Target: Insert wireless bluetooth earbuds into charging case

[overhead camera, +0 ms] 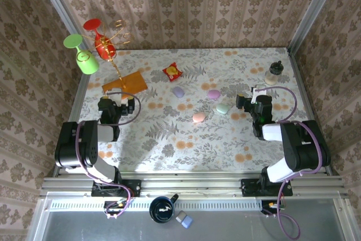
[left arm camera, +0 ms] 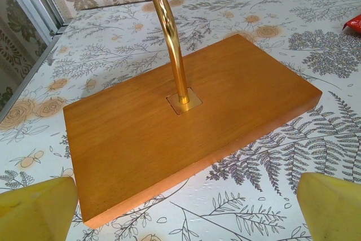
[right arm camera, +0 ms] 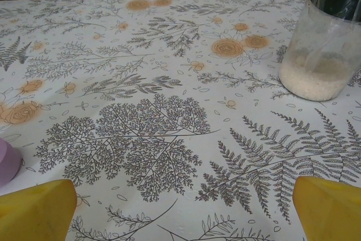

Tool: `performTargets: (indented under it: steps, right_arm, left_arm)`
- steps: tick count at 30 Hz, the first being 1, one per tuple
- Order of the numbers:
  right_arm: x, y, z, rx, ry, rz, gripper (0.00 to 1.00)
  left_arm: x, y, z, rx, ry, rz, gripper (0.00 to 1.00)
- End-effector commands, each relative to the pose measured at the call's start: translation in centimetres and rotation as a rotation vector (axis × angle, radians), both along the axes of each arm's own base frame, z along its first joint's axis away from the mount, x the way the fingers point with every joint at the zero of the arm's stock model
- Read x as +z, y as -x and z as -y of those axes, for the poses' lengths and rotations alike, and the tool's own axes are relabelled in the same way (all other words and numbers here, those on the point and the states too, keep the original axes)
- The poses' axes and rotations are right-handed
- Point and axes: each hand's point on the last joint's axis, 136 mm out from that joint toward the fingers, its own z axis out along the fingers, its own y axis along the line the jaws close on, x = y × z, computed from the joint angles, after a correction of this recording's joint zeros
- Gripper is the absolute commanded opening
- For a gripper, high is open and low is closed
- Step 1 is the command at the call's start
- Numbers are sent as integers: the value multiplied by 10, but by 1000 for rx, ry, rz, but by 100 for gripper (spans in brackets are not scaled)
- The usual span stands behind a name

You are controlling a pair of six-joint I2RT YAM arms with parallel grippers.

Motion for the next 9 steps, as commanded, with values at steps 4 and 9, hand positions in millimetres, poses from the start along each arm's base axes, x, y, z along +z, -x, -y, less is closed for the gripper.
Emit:
performTargets:
  steps: [4, 9]
  right_arm:
    - [6, -4, -1, 15, 4, 30, 100]
    - [5, -4, -1, 15, 5, 29, 100]
  left_arm:
    - [4, -3, 3, -9, 7, 8, 100]
    - [3, -2, 3, -9, 7, 8, 100]
